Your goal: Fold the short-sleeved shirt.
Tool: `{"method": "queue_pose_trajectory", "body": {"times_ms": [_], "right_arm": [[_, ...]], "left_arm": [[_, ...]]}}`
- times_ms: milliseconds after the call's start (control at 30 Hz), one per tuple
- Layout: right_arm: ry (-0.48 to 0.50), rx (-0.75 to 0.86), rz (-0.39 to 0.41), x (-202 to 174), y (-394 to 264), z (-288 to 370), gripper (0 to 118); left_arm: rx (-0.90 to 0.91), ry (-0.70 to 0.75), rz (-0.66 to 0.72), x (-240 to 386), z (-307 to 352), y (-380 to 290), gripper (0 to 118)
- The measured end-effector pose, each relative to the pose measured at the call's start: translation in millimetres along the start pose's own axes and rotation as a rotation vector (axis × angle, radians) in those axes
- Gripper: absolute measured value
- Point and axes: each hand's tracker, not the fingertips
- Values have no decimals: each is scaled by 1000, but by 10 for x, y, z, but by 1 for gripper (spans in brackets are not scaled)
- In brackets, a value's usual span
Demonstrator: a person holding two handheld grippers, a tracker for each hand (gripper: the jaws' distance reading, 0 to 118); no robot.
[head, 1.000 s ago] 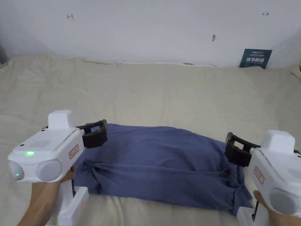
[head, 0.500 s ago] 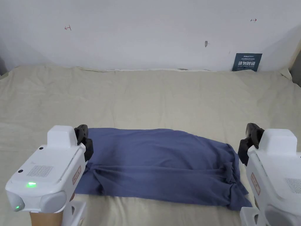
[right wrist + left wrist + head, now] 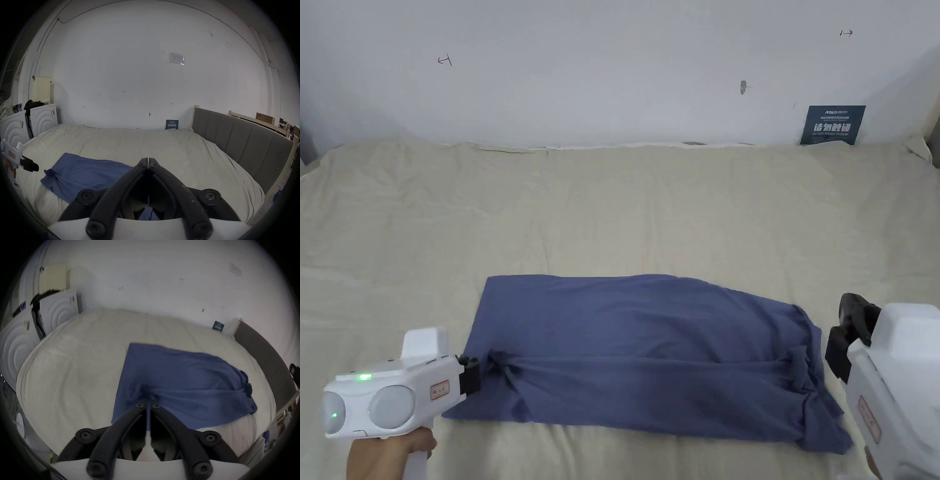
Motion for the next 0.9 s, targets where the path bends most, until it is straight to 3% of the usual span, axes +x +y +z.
{"method": "queue_pose_trajectory", "body": {"times_ms": [133, 167, 267, 300, 333, 367, 467, 500, 533, 567, 600, 767, 800, 900], "right_arm": [[-8, -38, 13, -1, -92, -100, 1], [-8, -50, 15, 1, -112, -131, 1], [-17, -79, 15, 10, -182, -210, 1], [-20, -89, 17, 14, -209, -247, 1], [-25, -104, 19, 22, -238, -274, 1], [-29, -118, 18, 28, -265, -303, 1], [-33, -170, 7, 70, -365, -389, 1], [-40, -198, 2, 89, -410, -424, 2], [-41, -239, -16, 116, -466, -472, 2], [-39, -277, -35, 144, -524, -530, 3], [-46, -314, -50, 183, -580, -584, 11], [-47, -560, -89, 283, -996, -1033, 104], [-53, -607, -93, 281, -1095, -1113, 112], [-64, -692, -97, 287, -1420, -1273, 108]], "left_arm": [[-148, 67, -4, -136, -331, -76, 106], [-144, 90, 4, -153, -385, -106, 111], [-157, 133, -17, -145, -525, -178, 101], [-183, 139, -26, -138, -578, -202, 93], [-213, 139, -33, -135, -647, -235, 73], [-240, 137, -41, -123, -695, -265, 66], [-189, 138, -35, -39, -633, -311, 62], [-186, 122, -36, -15, -605, -309, 50], [-168, 118, -40, -49, -624, -285, 22], [-159, 114, -42, -31, -613, -281, 9], [-160, 115, -45, -14, -604, -272, 9], [-88, 84, -33, 64, -304, -135, 8], [-82, 73, -22, 4, -339, -114, 8], [-69, 57, -17, -11, -273, -63, 8]]}}
